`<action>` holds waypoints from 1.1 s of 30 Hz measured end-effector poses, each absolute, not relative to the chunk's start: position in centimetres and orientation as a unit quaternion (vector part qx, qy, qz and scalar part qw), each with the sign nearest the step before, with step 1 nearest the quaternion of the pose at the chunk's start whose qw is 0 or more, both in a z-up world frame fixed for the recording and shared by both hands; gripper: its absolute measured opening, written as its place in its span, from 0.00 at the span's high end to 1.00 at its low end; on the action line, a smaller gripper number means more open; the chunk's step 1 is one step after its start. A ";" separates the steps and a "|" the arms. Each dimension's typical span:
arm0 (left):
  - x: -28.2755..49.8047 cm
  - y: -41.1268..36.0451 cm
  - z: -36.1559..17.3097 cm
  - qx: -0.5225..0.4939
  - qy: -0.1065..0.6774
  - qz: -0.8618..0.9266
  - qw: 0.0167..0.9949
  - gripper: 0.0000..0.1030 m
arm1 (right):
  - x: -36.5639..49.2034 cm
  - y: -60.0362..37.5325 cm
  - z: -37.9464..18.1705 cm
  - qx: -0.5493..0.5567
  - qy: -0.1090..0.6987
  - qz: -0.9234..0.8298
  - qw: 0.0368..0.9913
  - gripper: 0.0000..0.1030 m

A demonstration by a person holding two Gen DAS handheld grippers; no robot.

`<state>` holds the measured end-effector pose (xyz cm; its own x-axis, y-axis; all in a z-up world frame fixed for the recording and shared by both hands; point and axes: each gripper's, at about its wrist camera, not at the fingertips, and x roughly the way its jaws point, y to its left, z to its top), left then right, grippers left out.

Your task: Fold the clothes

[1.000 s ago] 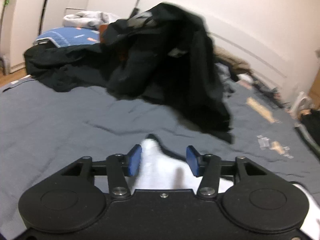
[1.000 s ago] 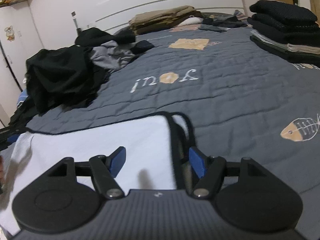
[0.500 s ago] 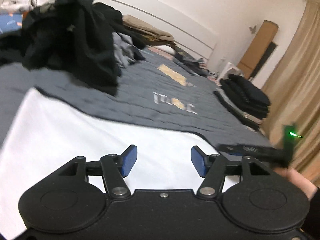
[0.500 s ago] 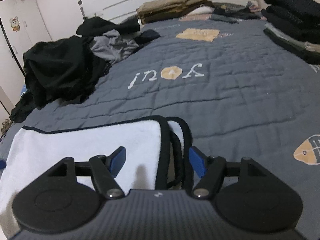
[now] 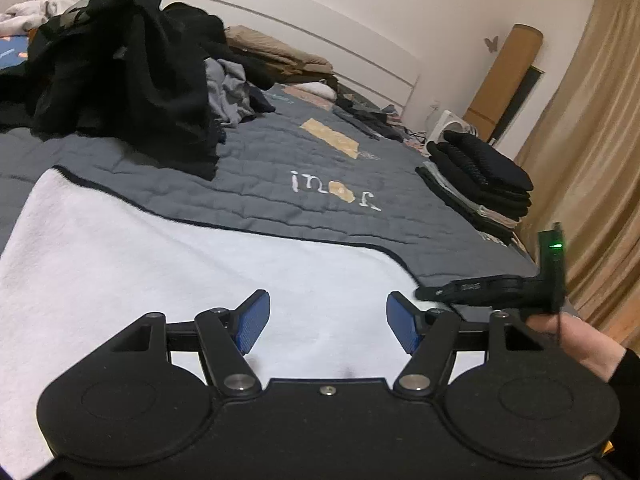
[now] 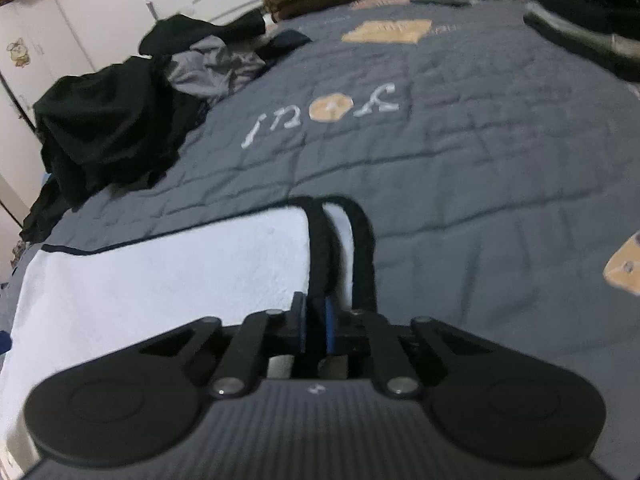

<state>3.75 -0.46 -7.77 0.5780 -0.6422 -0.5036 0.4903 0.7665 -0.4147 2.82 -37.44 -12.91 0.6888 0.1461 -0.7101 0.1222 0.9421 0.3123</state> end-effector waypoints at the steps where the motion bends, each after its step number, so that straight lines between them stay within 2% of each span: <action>1: 3.5 -0.4 -7.6 -0.114 0.328 -0.321 0.881 0.38 | 2.7 -37.3 -12.5 0.161 0.388 0.006 0.908 0.94; 6: 3.6 -0.3 -7.7 -0.108 0.336 -0.314 0.881 0.37 | 2.4 -37.1 -10.7 0.141 0.354 -0.001 0.925 0.96; 10: 4.0 -0.6 -8.8 -0.096 0.363 -0.302 0.876 0.37 | 3.5 -36.1 -13.1 0.094 0.403 -0.014 0.910 0.91; 14: 3.8 -0.5 -8.8 -0.091 0.364 -0.306 0.875 0.37 | 3.4 -36.3 -11.5 0.101 0.398 -0.019 0.912 0.83; 16: 3.7 -0.5 -8.7 -0.085 0.359 -0.303 0.879 0.37 | 2.5 -36.4 -9.6 0.122 0.369 -0.010 0.921 0.76; 18: 3.8 -0.2 -8.7 -0.092 0.361 -0.297 0.880 0.36 | 1.6 -35.9 -8.2 0.139 0.351 0.009 0.926 0.63; 20: 3.8 0.1 -8.8 -0.098 0.361 -0.290 0.881 0.36 | 0.5 -35.0 -7.3 0.154 0.342 0.035 0.926 0.60; 24: 3.6 0.6 -8.5 -0.107 0.358 -0.287 0.882 0.36 | -1.6 -32.8 -7.7 0.210 0.355 0.089 0.906 0.58; 30: 2.6 1.1 -7.7 -0.112 0.350 -0.297 0.881 0.36 | -4.5 -30.5 -11.6 0.248 0.403 0.085 0.877 0.58; 33: 2.1 1.5 -7.3 -0.112 0.345 -0.299 0.883 0.34 | -7.0 -31.7 -13.1 0.266 0.393 0.053 0.879 0.61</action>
<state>2.14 1.51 -7.32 0.5833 -0.6044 -0.5427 0.4495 0.7966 -0.4041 -6.98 -31.69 -13.12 0.6853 0.3015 -0.6629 0.1168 0.8530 0.5087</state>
